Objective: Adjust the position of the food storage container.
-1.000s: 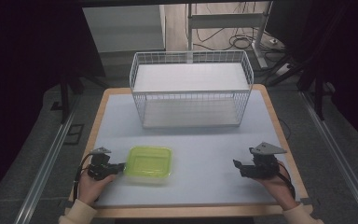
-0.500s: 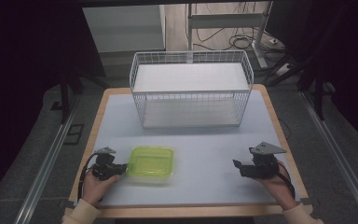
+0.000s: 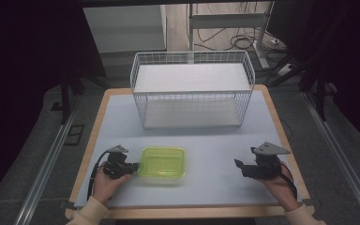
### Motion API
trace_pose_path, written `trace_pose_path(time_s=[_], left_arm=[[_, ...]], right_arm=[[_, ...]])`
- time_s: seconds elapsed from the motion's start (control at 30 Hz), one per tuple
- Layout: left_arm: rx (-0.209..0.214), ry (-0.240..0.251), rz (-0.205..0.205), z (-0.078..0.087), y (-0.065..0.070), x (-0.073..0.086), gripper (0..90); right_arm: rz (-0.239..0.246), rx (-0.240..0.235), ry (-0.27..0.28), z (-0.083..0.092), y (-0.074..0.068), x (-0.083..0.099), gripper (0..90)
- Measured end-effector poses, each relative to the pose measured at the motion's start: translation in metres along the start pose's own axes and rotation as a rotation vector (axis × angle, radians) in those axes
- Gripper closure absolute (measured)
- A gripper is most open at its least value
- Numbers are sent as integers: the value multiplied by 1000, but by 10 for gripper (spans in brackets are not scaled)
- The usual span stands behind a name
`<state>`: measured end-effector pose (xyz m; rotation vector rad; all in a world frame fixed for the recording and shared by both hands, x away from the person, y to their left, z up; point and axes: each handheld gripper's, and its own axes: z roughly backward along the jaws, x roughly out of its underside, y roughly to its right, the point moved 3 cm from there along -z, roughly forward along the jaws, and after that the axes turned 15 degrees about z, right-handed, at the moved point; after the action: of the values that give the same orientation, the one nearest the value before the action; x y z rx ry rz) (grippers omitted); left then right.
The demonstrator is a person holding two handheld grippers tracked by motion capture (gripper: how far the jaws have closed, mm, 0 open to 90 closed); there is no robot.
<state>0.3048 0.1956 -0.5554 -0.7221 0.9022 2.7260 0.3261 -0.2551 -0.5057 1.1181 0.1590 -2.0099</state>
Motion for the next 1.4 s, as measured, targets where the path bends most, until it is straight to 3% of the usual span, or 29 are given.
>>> trace_pose_path(time_s=[0.27,0.37,0.5,0.9,1.07,1.13,1.27,1.4], left_arm=[[5,-28,-34,-15,18,-6,899],[-6,-38,-71,-24,31,-9,899],[-6,-44,-89,-33,42,-11,899],[3,-61,-112,-49,57,-16,899],[14,-43,-96,-45,54,-15,898],[34,-13,-72,-36,50,-15,899],[55,29,-69,-19,50,-11,898],[63,67,-66,-5,48,-10,898]], right_arm=[[6,-3,-5,-1,-1,0,204],[4,-2,-4,0,0,1,204],[6,-2,0,1,-1,0,205],[11,-15,1,0,-3,0,206],[13,-26,10,0,-5,-1,206],[7,-41,31,1,-6,-2,206],[-62,-137,73,2,-9,-5,195],[-60,-154,83,1,-13,-7,175]])
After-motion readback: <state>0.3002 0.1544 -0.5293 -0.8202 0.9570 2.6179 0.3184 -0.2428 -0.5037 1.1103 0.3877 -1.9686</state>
